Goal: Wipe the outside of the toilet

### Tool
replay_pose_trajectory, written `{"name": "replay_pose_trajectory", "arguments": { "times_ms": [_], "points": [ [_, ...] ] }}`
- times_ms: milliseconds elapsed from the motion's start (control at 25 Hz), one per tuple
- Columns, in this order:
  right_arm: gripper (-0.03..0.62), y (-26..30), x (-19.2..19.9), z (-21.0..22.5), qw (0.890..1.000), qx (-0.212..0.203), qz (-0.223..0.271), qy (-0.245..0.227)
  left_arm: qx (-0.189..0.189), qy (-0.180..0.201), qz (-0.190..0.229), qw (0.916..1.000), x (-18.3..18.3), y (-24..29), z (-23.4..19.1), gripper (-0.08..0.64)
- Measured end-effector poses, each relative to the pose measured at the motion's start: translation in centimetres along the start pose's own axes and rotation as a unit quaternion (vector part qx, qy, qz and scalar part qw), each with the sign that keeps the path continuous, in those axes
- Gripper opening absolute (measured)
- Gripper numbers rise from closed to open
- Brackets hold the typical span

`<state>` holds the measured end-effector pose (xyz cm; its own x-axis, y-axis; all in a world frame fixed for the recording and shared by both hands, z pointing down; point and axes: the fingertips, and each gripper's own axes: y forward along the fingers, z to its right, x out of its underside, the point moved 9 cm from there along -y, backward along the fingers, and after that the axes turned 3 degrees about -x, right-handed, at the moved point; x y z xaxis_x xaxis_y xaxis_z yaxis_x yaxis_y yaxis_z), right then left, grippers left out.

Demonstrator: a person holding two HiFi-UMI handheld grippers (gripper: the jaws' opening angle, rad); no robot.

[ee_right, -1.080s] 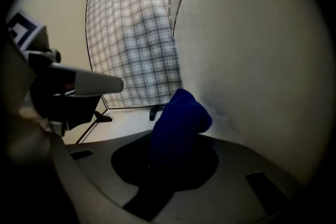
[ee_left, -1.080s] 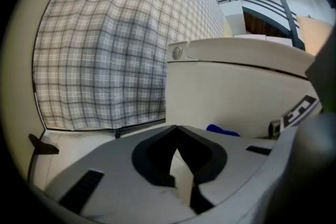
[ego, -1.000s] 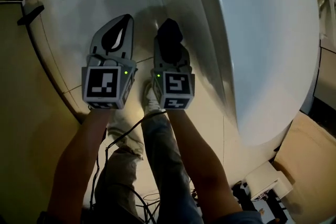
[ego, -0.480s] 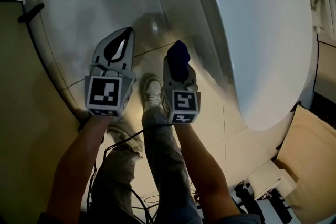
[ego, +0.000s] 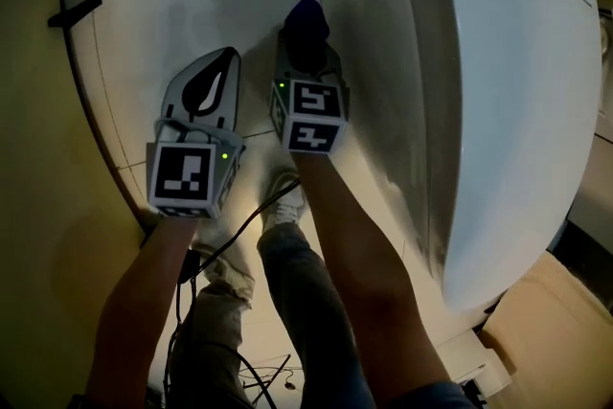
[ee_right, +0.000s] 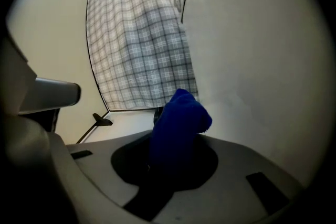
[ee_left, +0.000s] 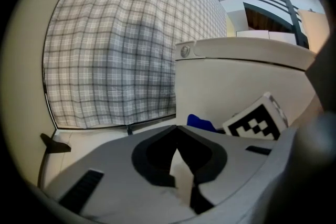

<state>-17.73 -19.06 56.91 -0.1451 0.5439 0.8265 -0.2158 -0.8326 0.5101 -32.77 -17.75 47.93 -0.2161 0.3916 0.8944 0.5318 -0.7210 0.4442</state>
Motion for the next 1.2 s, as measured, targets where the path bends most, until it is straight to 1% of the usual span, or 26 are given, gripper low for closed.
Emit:
{"name": "replay_pose_trajectory", "arguments": {
  "times_ms": [120,280,360,480,560,680,840,920,1040,1200],
  "points": [
    [0.075,4.9,0.4,0.5,1.000,-0.004,-0.010,0.000,-0.010,-0.001,0.006,0.9999,1.0,1.5,-1.6,0.012],
    [0.075,9.7,1.4,2.1,1.000,0.001,-0.023,-0.013,-0.014,0.016,0.012,0.9997,2.6,3.5,-3.0,0.012],
    [0.075,11.0,1.7,3.1,1.000,0.005,-0.021,-0.018,-0.014,0.016,0.012,0.9997,3.6,4.3,-3.5,0.012],
    [0.075,10.7,2.5,4.4,1.000,0.021,-0.015,-0.005,-0.014,0.009,0.006,0.9998,5.2,5.0,-3.5,0.012],
    [0.075,9.0,3.4,4.8,1.000,0.026,-0.017,-0.002,-0.008,0.009,-0.002,0.9999,5.8,5.1,-2.6,0.012],
    [0.075,5.0,5.3,4.9,0.999,0.033,-0.023,0.003,0.010,0.016,-0.015,0.9997,5.8,5.0,-0.2,0.012],
    [0.074,-1.1,8.7,4.2,0.997,0.051,-0.053,0.013,0.043,0.006,-0.021,0.9988,4.8,3.9,2.7,0.012],
    [0.074,-4.1,10.3,3.7,0.996,0.058,-0.066,0.017,0.059,0.008,-0.022,0.9980,4.4,3.1,3.8,0.012],
    [0.074,-9.2,12.0,2.8,0.995,0.066,-0.076,0.010,0.079,0.015,-0.020,0.9966,3.9,1.3,5.7,0.012],
    [0.074,-14.3,13.6,2.2,0.992,0.083,-0.090,0.005,0.093,0.020,-0.013,0.9954,3.8,-1.2,7.5,0.012]
  ]
}}
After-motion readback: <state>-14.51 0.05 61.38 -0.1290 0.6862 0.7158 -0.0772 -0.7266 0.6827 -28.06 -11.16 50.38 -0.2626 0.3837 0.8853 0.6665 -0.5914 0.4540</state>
